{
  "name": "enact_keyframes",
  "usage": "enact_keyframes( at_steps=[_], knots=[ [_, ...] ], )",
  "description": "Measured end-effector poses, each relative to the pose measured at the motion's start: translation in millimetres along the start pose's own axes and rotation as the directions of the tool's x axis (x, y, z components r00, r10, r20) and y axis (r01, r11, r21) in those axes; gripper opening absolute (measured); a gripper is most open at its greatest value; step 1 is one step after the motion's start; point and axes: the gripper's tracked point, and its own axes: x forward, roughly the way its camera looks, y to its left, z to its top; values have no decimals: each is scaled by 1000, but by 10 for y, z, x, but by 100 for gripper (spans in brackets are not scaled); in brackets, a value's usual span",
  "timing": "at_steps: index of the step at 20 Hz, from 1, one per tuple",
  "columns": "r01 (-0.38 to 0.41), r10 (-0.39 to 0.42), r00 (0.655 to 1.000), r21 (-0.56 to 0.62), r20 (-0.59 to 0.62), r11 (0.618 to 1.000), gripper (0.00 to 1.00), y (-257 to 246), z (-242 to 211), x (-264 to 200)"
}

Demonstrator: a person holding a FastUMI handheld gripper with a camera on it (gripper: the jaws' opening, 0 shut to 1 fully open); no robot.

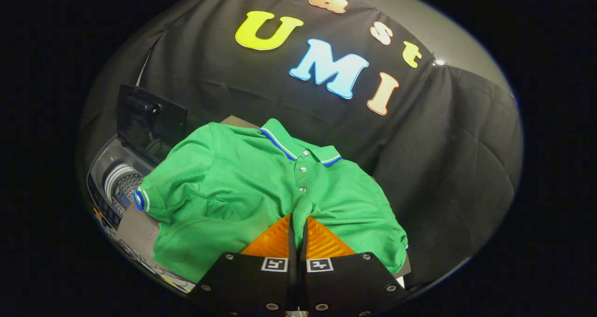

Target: Put the clothes into the washing machine and then close the washing machine lid.

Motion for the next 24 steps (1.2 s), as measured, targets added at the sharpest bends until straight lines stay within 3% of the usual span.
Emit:
enact_keyframes(
  at_steps=[3, 7, 15, 21, 24],
  knots=[
    [-7, 7, 1000, 86, 9, 996, 0, -18, 0, 16],
    [118, -118, 993, 57, -3, 991, 0, 8, 64, -32],
    [293, -302, 952, 124, 59, 948, 0, 86, 1004, -462],
    [326, -339, 928, 103, 153, 940, 0, 537, 1810, -895],
    [293, -312, 929, 119, 199, 949, 0, 1007, 2145, -1125]
  ],
)
